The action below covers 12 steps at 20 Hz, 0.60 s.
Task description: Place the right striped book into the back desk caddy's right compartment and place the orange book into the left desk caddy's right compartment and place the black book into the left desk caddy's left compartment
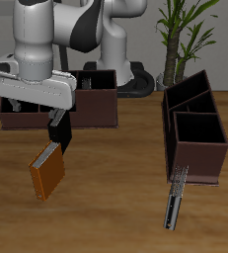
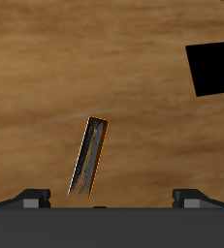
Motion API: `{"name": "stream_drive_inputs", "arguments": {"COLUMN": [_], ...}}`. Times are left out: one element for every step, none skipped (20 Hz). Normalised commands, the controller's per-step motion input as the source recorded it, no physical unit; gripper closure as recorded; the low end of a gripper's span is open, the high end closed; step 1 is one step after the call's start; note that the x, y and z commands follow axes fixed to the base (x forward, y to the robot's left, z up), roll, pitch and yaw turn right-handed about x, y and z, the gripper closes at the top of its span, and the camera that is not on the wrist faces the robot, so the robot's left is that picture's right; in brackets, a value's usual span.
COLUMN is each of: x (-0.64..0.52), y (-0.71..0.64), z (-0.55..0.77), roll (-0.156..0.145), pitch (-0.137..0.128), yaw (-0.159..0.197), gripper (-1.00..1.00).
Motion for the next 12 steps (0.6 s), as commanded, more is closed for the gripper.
{"name": "stream_drive_inputs", "arguments": {"x": [0.11, -0.04, 0.03, 0.05, 0.16, 0.09, 0.29, 0.08, 0.21, 0.29, 0.14, 0.28], "y": [0.14, 0.13, 0.43, 0.15, 0.14, 0.11, -0.07, 0.10, -0.04, -0.11, 0.00, -0.10], "z": [-0.51, -0.38, -0.54, -0.38, -0.38, -0.32, -0.39, -0.46, -0.45, -0.37, -0.28, -0.28], "roll": [0.026, -0.028, 0.075, -0.012, -0.007, 0.044, 0.005, -0.003, -0.019, 0.018, 0.006, -0.035], "pitch": [-0.039, -0.039, -0.082, -0.061, -0.043, -0.007, 0.003, 0.026, 0.067, 0.047, 0.050, 0.049], "yaw": [0.008, -0.069, 0.026, -0.073, -0.076, -0.030, -0.139, -0.083, -0.051, -0.148, -0.063, 0.026], "gripper": [-1.00, -1.00, -1.00, -1.00, -1.00, -1.00, -1.00, -1.00, -1.00, -1.00, -1.00, -1.00]}}
